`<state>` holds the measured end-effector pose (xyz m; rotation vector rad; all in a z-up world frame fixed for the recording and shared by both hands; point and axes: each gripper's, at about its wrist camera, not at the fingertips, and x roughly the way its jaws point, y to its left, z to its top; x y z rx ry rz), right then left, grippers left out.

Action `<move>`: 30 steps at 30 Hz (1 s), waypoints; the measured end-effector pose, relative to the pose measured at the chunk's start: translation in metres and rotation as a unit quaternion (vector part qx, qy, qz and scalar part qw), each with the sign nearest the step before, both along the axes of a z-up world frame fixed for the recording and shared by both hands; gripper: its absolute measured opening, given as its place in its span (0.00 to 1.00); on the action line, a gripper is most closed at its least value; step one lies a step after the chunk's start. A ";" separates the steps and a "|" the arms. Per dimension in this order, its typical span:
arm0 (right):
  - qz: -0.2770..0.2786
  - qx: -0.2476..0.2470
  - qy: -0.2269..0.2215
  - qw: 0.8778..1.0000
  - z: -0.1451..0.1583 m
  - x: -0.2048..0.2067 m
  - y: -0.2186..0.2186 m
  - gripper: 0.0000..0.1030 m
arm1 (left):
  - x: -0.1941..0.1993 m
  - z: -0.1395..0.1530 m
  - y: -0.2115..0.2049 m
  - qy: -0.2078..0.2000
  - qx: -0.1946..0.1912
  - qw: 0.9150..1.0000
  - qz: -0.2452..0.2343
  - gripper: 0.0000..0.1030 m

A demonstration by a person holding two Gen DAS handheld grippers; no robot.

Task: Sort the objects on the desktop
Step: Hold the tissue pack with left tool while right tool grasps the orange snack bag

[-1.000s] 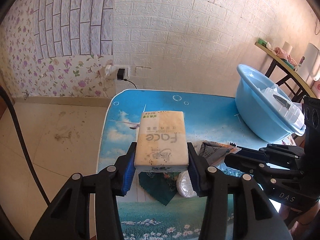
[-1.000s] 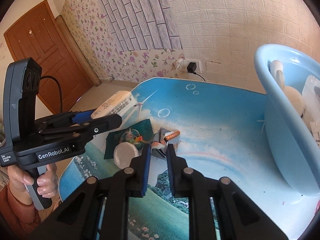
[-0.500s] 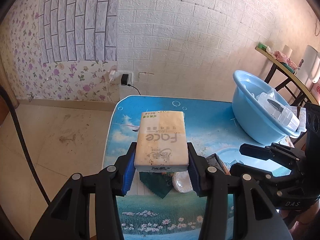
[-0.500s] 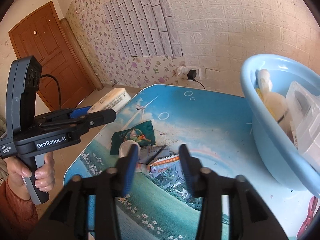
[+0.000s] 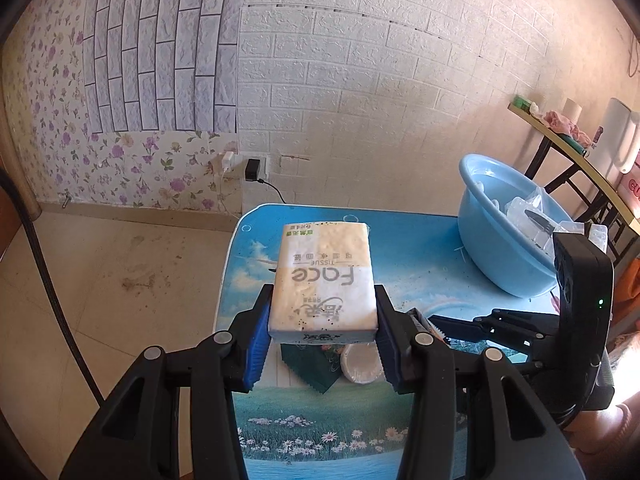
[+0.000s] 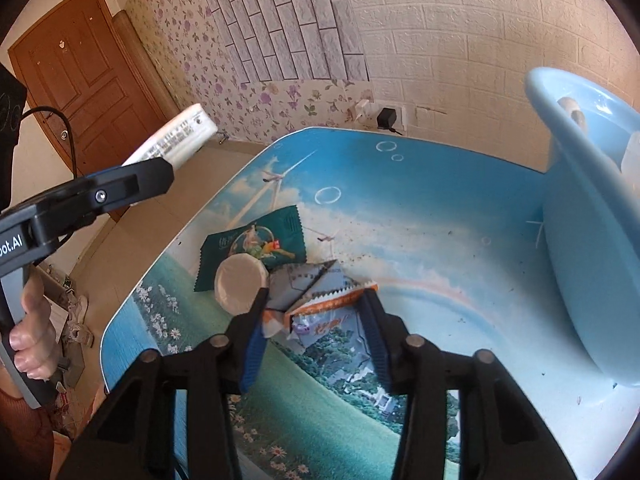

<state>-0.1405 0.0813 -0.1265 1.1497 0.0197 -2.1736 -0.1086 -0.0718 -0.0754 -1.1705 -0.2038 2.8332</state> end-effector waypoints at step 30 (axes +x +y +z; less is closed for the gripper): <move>-0.006 0.037 0.047 0.998 0.019 0.032 0.035 0.50 | 0.006 0.034 0.050 0.037 -0.010 0.998 -0.039 0.44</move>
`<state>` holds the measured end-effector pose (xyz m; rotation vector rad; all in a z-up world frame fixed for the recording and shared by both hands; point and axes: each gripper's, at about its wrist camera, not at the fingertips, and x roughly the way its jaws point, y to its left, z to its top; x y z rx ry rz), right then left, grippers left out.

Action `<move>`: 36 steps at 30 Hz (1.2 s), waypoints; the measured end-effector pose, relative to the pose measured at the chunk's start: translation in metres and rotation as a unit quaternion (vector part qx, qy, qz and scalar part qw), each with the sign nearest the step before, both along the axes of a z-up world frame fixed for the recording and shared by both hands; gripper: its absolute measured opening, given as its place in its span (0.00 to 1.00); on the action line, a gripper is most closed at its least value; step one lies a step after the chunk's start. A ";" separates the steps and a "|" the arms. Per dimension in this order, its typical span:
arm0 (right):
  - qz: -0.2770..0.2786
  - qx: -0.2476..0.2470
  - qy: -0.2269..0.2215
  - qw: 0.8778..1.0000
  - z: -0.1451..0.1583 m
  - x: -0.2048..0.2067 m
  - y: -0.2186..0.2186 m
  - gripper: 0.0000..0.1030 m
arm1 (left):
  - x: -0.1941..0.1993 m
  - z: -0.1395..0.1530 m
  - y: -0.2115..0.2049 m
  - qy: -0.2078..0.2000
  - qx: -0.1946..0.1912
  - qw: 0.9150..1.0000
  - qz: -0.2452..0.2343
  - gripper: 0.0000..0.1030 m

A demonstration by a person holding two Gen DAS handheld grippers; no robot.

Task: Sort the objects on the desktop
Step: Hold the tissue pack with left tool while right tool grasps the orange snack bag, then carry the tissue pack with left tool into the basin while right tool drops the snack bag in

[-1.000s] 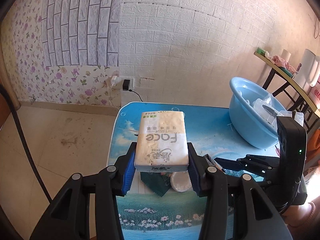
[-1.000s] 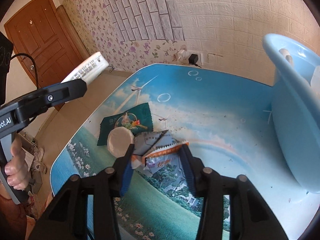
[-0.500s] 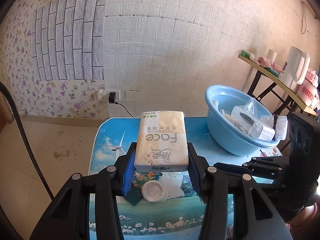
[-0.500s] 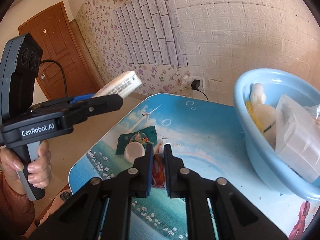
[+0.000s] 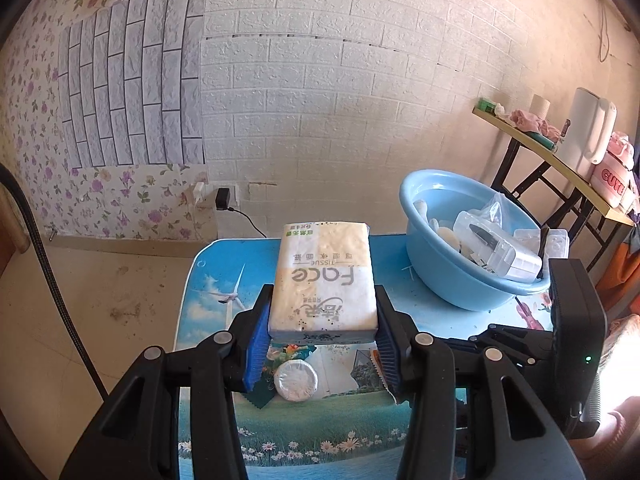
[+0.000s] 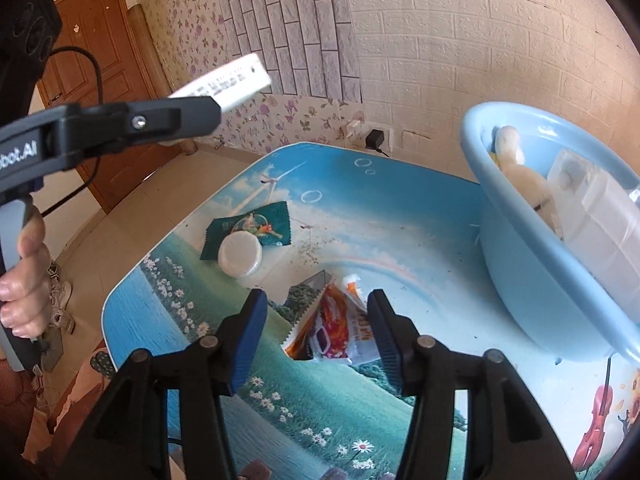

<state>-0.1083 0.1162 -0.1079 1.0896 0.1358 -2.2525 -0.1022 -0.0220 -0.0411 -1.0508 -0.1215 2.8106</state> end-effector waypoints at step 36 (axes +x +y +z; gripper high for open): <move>-0.118 -0.074 0.122 0.983 0.105 0.014 0.133 0.29 | -0.025 0.017 0.102 0.018 0.003 0.996 -0.093 0.44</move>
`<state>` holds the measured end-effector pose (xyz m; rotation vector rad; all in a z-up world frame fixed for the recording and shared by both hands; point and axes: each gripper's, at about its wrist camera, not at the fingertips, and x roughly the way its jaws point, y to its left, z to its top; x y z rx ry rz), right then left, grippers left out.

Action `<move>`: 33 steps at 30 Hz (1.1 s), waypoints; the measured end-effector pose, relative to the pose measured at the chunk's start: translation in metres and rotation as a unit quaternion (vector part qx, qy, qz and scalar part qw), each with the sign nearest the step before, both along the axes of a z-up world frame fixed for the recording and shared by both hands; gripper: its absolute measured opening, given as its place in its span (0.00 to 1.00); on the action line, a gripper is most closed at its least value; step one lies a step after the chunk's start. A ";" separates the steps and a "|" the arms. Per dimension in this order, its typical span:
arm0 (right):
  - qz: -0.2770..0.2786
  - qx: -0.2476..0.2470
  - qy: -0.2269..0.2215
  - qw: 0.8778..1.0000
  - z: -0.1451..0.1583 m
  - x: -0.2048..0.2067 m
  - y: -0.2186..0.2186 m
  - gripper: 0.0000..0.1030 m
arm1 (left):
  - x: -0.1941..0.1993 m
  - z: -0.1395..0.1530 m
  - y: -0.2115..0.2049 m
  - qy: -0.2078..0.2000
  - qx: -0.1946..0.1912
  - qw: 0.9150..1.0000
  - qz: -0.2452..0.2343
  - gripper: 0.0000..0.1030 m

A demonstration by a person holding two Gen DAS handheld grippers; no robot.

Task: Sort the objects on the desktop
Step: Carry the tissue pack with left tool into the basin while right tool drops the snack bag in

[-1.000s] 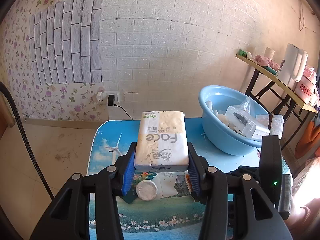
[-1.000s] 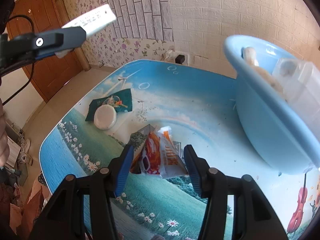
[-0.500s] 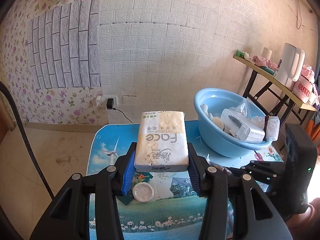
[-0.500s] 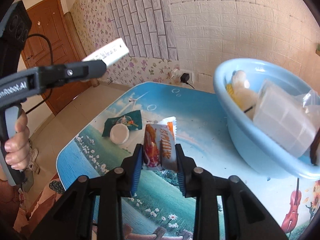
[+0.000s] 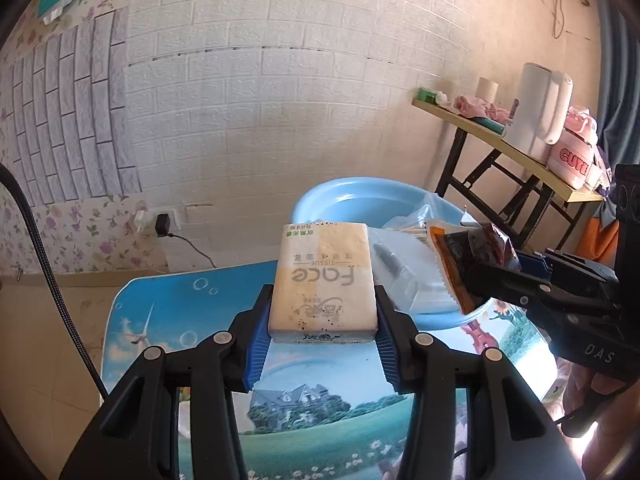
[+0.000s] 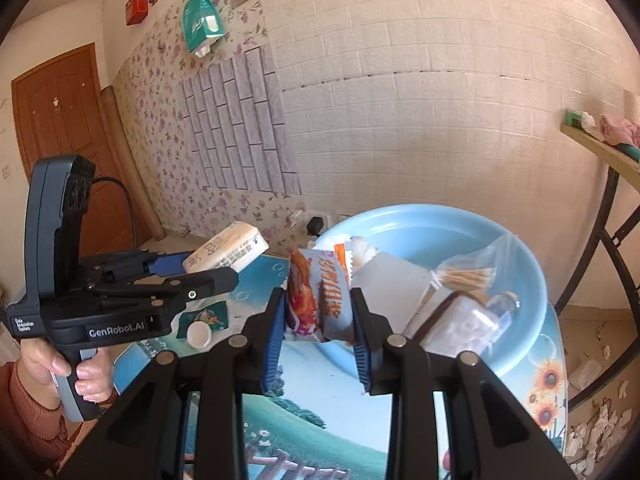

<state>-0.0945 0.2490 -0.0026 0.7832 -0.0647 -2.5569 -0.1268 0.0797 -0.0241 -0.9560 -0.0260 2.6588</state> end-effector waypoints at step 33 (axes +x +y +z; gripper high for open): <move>-0.057 -0.007 0.006 0.998 0.001 -0.022 0.023 0.39 | -0.011 -0.003 0.032 0.022 -0.042 0.999 0.007 0.84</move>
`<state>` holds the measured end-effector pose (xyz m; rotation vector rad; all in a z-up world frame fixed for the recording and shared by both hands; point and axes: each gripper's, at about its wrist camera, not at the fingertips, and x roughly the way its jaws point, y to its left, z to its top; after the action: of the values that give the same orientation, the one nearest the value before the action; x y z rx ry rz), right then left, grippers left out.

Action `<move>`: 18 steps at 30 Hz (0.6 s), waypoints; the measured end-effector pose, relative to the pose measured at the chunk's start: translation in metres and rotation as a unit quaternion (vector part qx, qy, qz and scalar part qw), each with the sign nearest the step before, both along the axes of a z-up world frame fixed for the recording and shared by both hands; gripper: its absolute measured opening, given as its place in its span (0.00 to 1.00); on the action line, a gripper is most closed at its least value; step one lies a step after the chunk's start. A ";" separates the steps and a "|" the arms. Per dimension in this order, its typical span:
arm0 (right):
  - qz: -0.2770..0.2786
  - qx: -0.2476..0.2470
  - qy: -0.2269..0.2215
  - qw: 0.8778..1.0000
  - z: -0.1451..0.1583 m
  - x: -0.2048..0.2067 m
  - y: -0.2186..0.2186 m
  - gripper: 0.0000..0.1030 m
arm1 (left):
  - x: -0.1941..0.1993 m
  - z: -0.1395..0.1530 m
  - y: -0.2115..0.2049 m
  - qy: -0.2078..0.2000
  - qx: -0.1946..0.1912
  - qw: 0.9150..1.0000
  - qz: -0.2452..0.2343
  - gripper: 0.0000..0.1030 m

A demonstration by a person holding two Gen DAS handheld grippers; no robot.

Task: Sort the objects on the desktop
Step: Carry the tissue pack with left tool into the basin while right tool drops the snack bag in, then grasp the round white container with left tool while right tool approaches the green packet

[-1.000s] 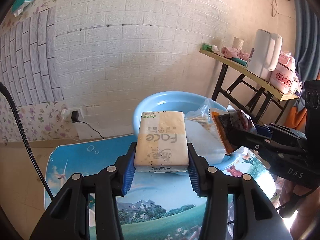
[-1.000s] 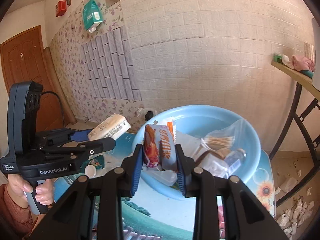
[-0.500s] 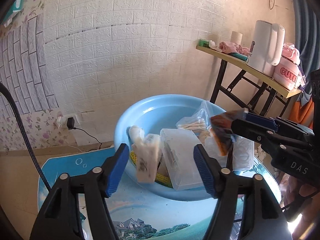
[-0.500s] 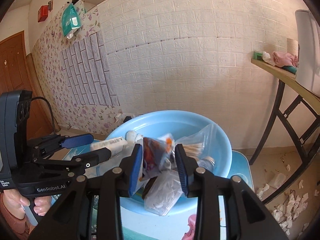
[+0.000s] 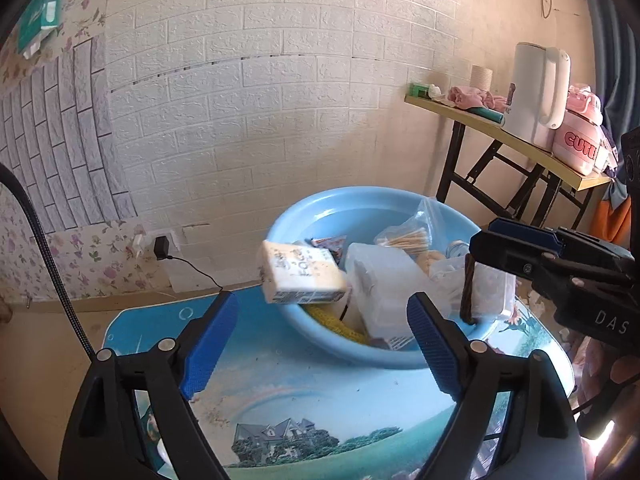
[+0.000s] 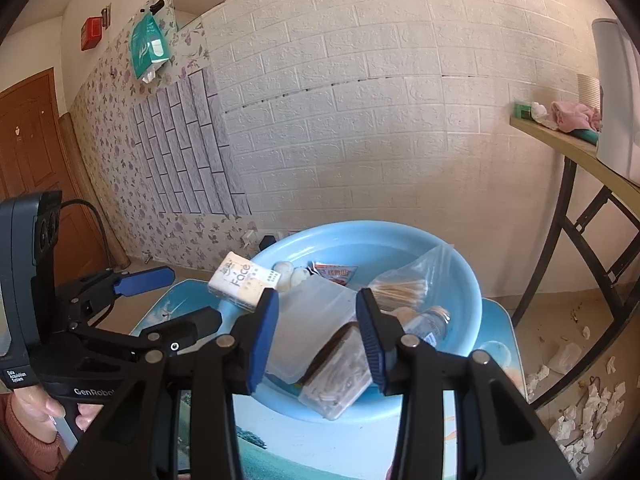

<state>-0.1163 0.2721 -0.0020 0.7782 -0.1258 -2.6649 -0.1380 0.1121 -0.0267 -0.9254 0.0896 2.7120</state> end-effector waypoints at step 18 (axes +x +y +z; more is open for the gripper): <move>0.154 0.027 -0.039 0.987 -0.032 0.029 -0.121 0.40 | 0.053 -0.081 -0.146 -0.096 0.011 0.985 0.145 0.85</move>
<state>-0.0869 0.1515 -0.0340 0.8448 0.0449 -2.3555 -0.0849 -0.0337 -0.1076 -1.2762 -0.1225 2.8566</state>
